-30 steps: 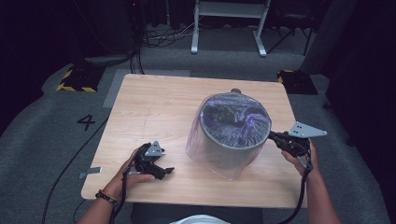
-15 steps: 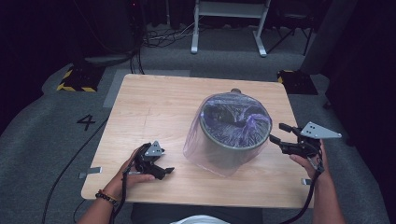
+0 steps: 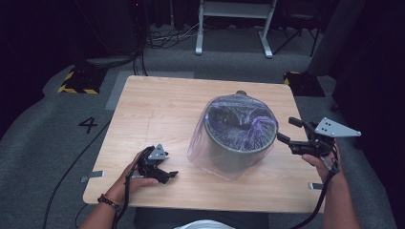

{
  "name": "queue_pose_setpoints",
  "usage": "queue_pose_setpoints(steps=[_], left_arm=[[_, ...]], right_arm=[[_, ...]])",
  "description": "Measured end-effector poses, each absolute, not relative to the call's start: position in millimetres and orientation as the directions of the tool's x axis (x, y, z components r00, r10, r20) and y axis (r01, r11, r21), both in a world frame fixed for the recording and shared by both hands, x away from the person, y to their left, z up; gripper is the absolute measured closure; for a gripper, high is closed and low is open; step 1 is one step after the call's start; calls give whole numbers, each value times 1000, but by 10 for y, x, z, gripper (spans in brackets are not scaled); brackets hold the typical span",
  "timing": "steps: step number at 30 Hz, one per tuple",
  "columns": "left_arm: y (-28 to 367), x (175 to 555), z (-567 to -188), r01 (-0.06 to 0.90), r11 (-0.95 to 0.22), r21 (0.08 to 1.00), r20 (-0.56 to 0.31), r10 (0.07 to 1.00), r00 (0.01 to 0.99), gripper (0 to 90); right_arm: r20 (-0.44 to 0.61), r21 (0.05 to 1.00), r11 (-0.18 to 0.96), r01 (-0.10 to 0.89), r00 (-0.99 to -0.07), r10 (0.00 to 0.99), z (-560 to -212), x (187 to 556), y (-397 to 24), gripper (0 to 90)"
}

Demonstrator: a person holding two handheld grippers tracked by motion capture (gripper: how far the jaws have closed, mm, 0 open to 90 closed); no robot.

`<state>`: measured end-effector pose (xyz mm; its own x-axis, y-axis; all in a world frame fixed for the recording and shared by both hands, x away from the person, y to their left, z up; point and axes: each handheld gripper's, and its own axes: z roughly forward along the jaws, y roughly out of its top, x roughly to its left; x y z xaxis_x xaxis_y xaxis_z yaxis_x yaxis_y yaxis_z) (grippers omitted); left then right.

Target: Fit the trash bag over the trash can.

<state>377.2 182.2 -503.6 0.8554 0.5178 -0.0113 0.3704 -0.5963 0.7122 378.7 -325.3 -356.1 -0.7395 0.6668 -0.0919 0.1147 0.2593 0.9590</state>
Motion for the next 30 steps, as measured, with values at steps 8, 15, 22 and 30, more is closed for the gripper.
queue_pose_setpoints(steps=[8,15,22,30], left_arm=[[1823,3772,-5036,370,-596,712,-11,518,855,149],[1823,3772,-5036,370,-597,712,-11,518,855,149],[1822,3772,-5036,371,-596,712,-11,518,855,149],[1778,3781,-5033,390,-584,712,-16,541,841,151]], right_arm=[[-106,954,280,110,-748,656,-3402,3816,-3114,284],[-128,944,314,105,-758,640,-3318,3838,-2945,293],[-145,924,364,115,-776,613,-3247,3885,-2708,309],[-149,913,385,134,-769,622,-3235,3940,-2578,288]])
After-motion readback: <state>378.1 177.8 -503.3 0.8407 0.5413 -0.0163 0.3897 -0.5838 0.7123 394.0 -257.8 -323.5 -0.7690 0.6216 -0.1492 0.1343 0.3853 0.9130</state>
